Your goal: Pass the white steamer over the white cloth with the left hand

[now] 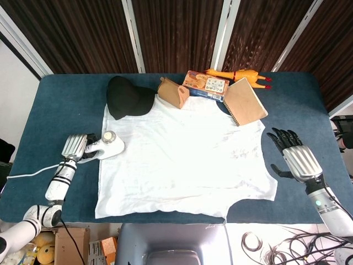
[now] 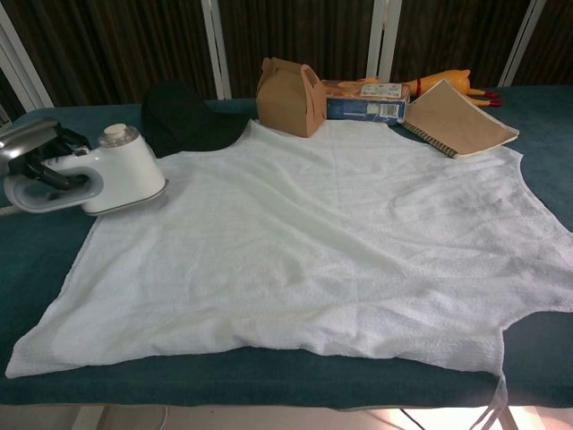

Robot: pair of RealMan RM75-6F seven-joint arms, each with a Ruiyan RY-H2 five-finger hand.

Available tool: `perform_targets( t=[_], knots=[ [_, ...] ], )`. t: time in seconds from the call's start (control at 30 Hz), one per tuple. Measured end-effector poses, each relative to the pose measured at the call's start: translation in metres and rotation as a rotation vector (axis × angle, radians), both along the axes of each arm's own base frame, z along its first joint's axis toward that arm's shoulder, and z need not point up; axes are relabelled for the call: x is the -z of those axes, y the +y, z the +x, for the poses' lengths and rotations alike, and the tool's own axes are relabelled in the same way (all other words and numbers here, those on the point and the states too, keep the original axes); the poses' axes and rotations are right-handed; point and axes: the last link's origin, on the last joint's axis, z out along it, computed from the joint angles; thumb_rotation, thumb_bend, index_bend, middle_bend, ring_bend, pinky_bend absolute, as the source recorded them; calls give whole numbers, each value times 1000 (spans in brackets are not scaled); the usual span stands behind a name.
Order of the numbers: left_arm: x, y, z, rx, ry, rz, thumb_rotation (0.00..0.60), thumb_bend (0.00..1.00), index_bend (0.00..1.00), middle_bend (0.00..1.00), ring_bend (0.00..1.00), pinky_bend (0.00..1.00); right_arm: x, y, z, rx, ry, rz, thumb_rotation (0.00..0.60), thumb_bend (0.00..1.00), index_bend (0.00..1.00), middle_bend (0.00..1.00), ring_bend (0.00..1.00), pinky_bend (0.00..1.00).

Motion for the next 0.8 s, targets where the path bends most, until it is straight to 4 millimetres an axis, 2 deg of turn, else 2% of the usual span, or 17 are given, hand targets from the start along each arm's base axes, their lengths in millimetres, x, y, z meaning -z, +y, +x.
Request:
perform_targets(
  t=[0.23,0.4,0.63,0.8],
  knots=[
    [-17,2,10,93,-262,69,600,727,801,954,991,1000,0,0,-3,10,-1,0,600,268,0,0,0,0],
    [-13,5,26,167,-279,67,600,725,801,955,989,1000,1,1,-5,11,-3,4,600,267,0,0,0,0],
    [15,14,57,220,-150,43,600,722,801,954,987,1000,0,3,-14,16,7,4,600,268,0,0,0,0],
    [51,17,88,249,-58,5,600,720,801,952,984,1000,-3,5,-24,27,4,-3,600,269,0,0,0,0]
  ],
)
